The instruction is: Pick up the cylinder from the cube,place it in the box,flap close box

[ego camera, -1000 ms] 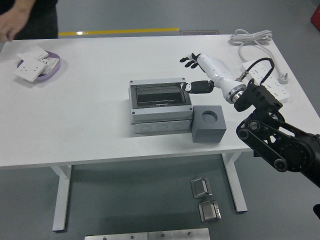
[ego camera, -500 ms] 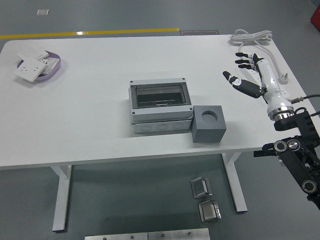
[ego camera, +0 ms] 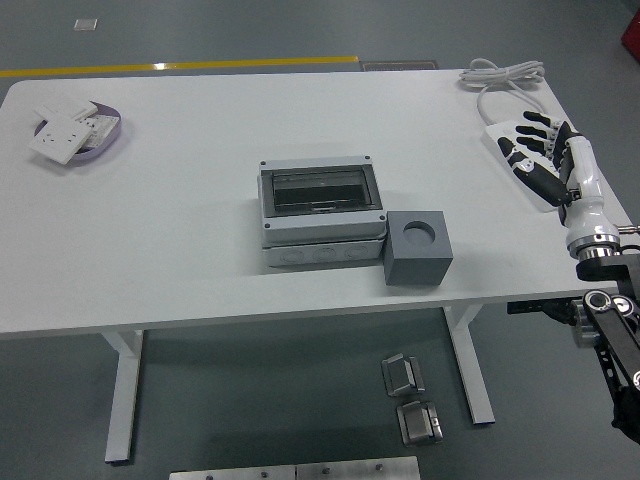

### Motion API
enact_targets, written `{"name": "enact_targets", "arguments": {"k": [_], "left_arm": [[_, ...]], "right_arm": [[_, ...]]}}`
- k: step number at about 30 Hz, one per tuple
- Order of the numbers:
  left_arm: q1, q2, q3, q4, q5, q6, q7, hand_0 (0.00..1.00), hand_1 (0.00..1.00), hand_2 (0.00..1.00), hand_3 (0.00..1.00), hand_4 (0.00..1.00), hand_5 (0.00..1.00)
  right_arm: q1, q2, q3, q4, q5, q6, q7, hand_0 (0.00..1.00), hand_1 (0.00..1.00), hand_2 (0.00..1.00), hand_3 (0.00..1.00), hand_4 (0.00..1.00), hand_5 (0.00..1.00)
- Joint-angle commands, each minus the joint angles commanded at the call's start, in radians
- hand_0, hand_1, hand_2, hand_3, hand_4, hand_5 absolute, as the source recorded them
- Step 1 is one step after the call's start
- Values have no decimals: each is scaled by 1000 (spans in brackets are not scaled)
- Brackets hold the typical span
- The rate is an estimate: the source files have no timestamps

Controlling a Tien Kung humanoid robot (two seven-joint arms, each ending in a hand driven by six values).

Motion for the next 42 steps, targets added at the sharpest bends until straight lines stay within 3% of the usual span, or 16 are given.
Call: {"name": "enact_targets", "arguments": {"k": [25, 42], "left_arm": [[-22, 8, -3, 0, 5, -2, -10, 598, 620, 601, 610, 679, 296], [-26, 19, 0, 0, 1, -7, -16, 598, 620, 602, 611, 679, 297]], "right_arm": [[-17, -6, 99, 29, 32, -36, 30, 770, 692, 699, 746, 857, 354], [-18, -7, 84, 23, 22, -45, 23, 775, 697, 698, 746, 869, 349]]}}
